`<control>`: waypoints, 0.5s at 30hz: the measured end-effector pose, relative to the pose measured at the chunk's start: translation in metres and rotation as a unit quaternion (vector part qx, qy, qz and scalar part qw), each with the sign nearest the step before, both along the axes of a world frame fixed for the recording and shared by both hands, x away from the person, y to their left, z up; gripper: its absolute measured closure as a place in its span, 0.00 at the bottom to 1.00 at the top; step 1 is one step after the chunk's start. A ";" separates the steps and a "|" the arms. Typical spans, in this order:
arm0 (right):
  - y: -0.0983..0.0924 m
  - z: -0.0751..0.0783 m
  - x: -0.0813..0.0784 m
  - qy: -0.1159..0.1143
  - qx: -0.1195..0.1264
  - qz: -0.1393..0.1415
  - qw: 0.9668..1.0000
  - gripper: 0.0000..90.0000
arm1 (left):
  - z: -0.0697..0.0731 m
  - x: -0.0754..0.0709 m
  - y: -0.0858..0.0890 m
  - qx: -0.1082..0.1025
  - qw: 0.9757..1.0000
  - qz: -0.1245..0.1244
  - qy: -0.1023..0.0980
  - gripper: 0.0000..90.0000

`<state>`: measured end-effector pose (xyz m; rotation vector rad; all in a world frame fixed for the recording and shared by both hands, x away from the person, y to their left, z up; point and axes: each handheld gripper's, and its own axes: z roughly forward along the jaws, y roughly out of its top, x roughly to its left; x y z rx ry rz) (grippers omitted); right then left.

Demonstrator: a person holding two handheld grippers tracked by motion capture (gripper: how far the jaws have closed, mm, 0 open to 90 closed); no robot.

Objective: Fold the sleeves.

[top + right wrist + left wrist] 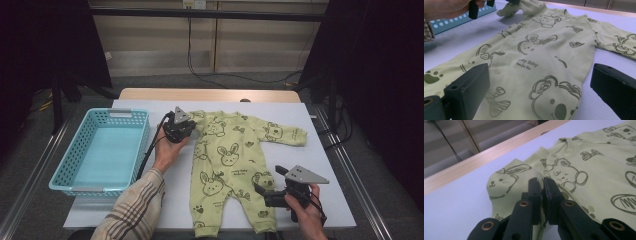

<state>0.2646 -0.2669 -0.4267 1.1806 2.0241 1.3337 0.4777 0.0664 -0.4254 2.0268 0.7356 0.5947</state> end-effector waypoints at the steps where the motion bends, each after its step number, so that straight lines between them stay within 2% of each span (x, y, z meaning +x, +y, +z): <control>1: 0.000 0.000 0.000 0.000 0.000 -0.001 1.000 0.03 | 0.000 -0.001 -0.001 -0.001 1.000 -0.002 -0.004 0.95; 10: 0.001 0.000 0.000 0.005 0.003 0.002 1.000 0.03 | -0.008 -0.006 -0.020 -0.004 0.999 -0.034 0.007 0.95; 12: 0.001 0.000 0.000 0.005 0.003 0.003 1.000 0.03 | -0.010 -0.007 -0.026 0.000 0.999 -0.039 0.013 0.95; 13: 0.001 0.000 0.000 0.004 0.002 0.003 1.000 0.03 | -0.011 -0.007 -0.027 0.007 0.999 -0.049 0.014 0.95; 15: 0.001 0.000 0.000 0.004 0.002 0.002 1.000 0.03 | -0.013 -0.008 -0.031 0.016 0.998 -0.051 0.018 0.94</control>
